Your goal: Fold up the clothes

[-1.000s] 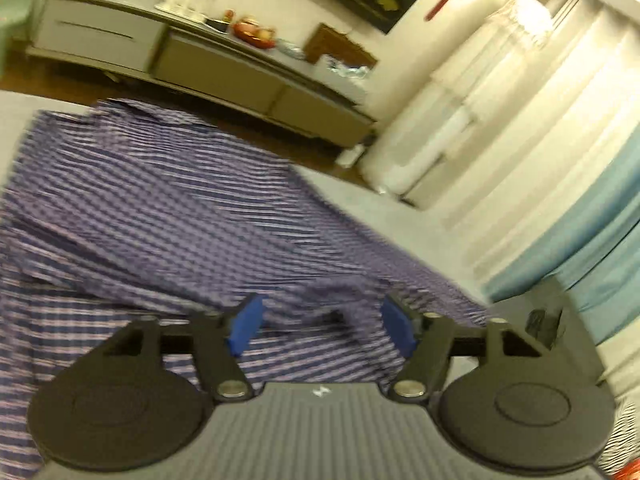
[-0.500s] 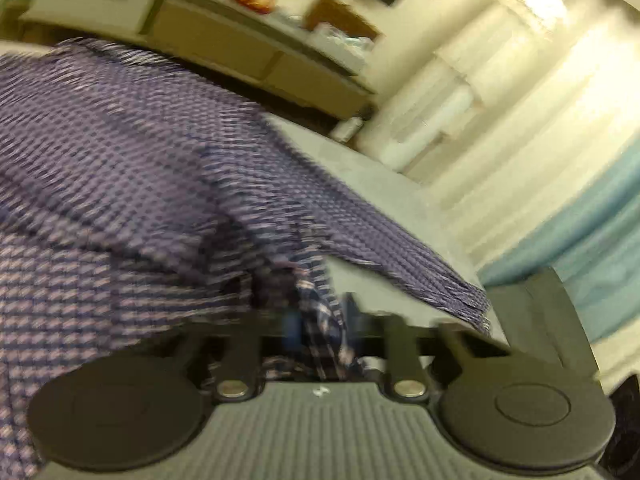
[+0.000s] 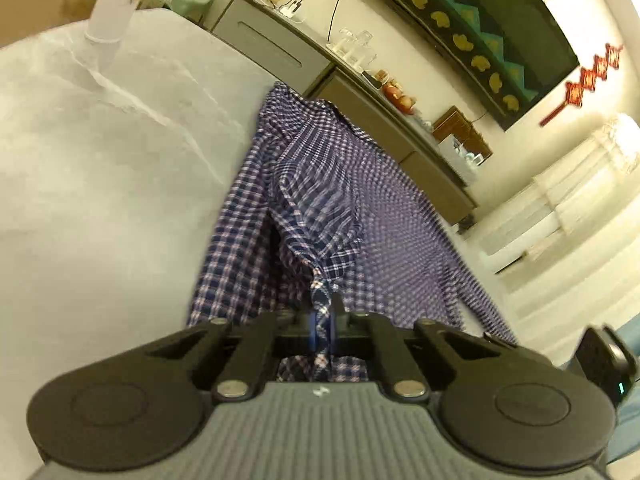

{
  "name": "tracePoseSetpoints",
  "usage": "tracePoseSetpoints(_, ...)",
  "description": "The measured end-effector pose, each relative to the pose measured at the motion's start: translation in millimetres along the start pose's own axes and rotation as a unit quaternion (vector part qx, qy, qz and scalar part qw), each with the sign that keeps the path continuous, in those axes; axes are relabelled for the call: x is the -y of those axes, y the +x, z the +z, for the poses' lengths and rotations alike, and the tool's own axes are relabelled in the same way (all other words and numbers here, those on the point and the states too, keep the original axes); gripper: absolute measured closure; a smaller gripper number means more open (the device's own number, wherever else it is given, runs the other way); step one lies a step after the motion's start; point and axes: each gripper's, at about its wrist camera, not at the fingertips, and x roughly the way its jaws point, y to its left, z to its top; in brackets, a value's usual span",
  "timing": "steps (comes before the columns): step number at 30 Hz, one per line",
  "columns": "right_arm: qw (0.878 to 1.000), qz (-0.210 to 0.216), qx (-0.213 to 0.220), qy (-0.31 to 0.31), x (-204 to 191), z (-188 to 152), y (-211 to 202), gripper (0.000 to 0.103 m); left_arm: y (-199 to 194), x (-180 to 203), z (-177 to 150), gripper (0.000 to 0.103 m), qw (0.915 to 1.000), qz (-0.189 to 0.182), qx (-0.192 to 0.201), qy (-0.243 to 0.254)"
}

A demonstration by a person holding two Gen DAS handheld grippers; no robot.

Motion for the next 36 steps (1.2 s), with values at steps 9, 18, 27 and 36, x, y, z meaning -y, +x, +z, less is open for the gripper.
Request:
tracePoseSetpoints(9,0.993,-0.1,-0.056,0.032,23,18,31,0.04,-2,-26,-38,0.098,0.9984,-0.021,-0.038,-0.036)
tracePoseSetpoints(18,0.987,-0.154,-0.013,0.05,16,125,107,0.04,13,-38,-30,0.097,0.9965,-0.031,-0.054,-0.056)
tracePoseSetpoints(27,0.983,-0.165,-0.067,0.044,53,221,269,0.053,13,-46,-27,0.094,0.9905,-0.092,-0.079,-0.064)
tracePoseSetpoints(36,0.982,-0.169,-0.069,0.049,65,241,292,0.044,37,-70,-27,0.094,0.9794,-0.097,-0.135,-0.115)
